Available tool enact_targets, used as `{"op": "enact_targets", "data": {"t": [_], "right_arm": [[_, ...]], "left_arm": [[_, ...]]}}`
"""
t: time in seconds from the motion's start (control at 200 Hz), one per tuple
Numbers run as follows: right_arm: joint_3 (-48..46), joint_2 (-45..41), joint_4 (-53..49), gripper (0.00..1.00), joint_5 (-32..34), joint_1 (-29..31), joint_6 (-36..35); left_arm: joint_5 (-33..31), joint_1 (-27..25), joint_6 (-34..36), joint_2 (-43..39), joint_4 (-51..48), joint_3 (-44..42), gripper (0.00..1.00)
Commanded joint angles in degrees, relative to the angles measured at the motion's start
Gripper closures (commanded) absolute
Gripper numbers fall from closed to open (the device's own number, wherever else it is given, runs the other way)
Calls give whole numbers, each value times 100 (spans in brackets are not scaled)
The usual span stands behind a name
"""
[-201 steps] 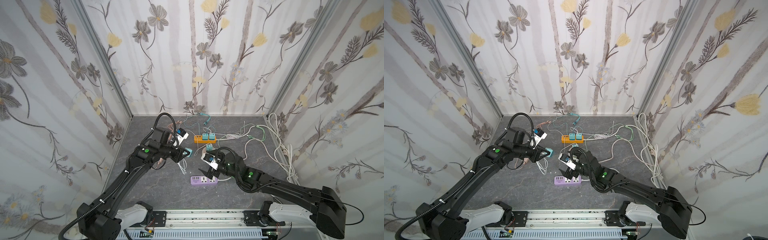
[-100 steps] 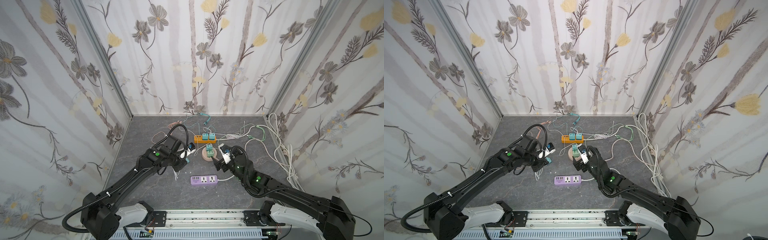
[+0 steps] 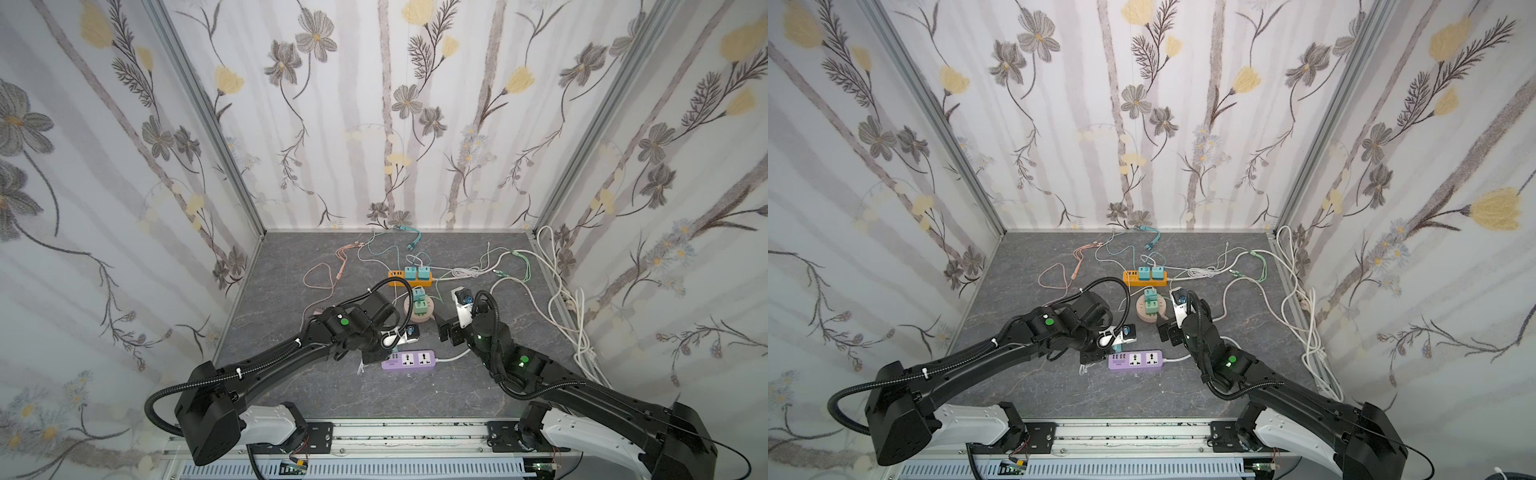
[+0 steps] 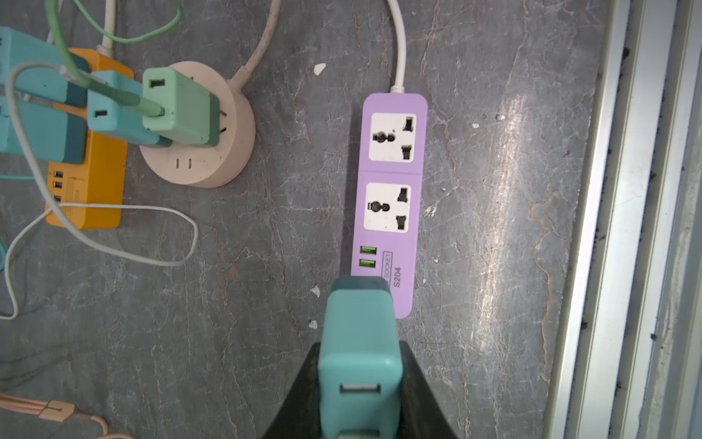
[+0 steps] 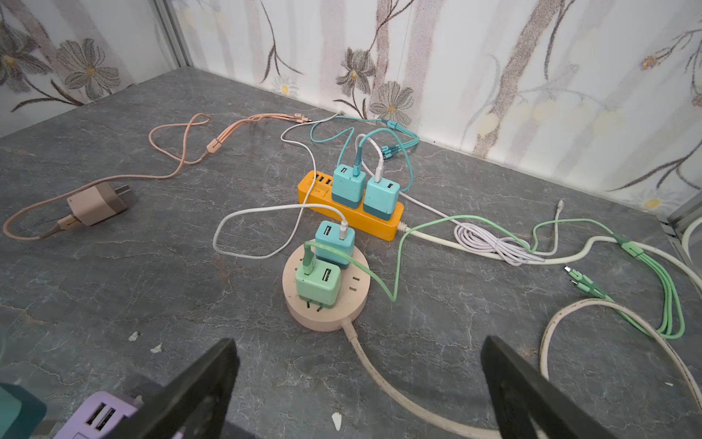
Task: Insert the plug
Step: 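Carry the teal charger with the left gripper over the purple power strip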
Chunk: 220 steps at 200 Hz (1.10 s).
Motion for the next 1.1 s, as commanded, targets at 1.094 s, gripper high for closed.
{"op": "enact_targets", "data": {"t": [1.094], "right_arm": [[-532, -710, -939, 1, -1500, -1715, 1655]], "left_arm": [[-456, -791, 203, 1819, -433, 958, 100]]}}
